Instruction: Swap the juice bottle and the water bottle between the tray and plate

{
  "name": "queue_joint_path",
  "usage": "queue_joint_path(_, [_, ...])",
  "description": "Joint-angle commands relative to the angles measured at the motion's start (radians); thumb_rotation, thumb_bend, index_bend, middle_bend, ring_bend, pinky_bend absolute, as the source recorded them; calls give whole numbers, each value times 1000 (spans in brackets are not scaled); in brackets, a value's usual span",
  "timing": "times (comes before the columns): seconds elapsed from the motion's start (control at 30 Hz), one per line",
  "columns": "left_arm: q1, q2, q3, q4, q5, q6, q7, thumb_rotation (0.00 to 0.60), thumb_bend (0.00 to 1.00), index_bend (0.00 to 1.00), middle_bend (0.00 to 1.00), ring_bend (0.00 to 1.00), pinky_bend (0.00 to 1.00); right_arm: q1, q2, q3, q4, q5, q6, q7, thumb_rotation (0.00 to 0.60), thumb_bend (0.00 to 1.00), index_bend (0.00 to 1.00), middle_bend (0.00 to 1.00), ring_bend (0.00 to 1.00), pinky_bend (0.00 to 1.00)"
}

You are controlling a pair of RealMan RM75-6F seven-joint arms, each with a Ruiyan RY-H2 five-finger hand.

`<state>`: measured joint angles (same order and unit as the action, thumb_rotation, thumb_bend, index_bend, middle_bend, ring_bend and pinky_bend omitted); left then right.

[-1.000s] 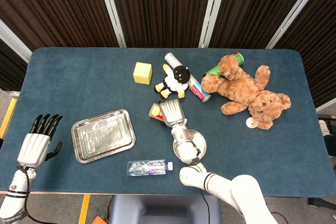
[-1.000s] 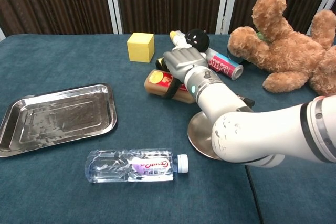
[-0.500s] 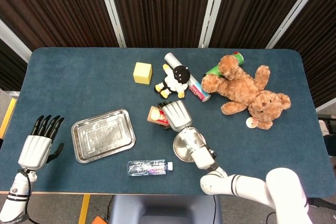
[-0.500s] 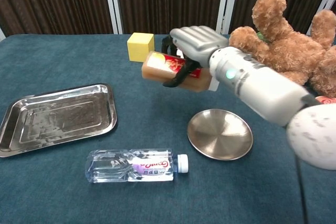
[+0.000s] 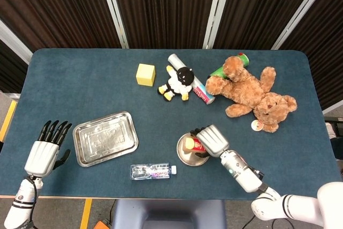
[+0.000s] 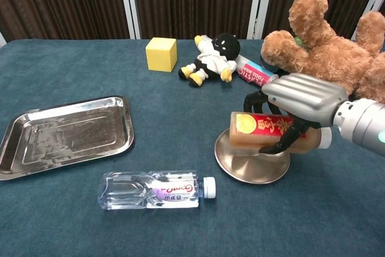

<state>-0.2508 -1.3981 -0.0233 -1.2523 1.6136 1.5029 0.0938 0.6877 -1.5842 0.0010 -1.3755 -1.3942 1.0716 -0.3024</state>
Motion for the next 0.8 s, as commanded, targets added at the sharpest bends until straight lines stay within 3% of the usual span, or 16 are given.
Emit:
queue_joint_path(0.03, [0, 1, 1, 2, 0, -1, -3, 600, 381, 0, 70, 0, 34, -6, -7, -11, 16, -6, -27, 9, 600, 395, 647, 674, 619, 748])
queue_joint_path(0.17, [0, 2, 1, 3, 0, -4, -7, 600, 380, 0, 71, 0, 33, -1, -15, -6, 18, 9, -65, 4, 600, 392, 377, 489, 454, 614])
queue_joint_path(0.3, [0, 3, 3, 1, 4, -3, -8, 600, 380, 0, 70, 0, 33, 1, -7, 4, -7, 29, -93, -17, 600, 335, 45, 305, 271, 478])
queue_joint_path(0.37, [1, 4, 3, 1, 5, -2, -9, 600, 381, 0, 71, 0, 33, -2, 1, 10, -23, 24, -86, -8, 600, 303, 2, 261, 227, 442])
queue_joint_path(0.67, [8, 13, 8, -14, 26, 25, -9, 600, 380, 0, 70, 0, 34, -32, 93, 8, -146, -8, -54, 43, 600, 201, 0, 176, 150, 360])
queue_joint_path(0.8, [11, 24, 28, -36, 66, 45, -23, 600, 380, 0, 69, 0, 34, -113, 192, -44, -231, -116, 90, 66, 600, 189, 0, 103, 67, 264])
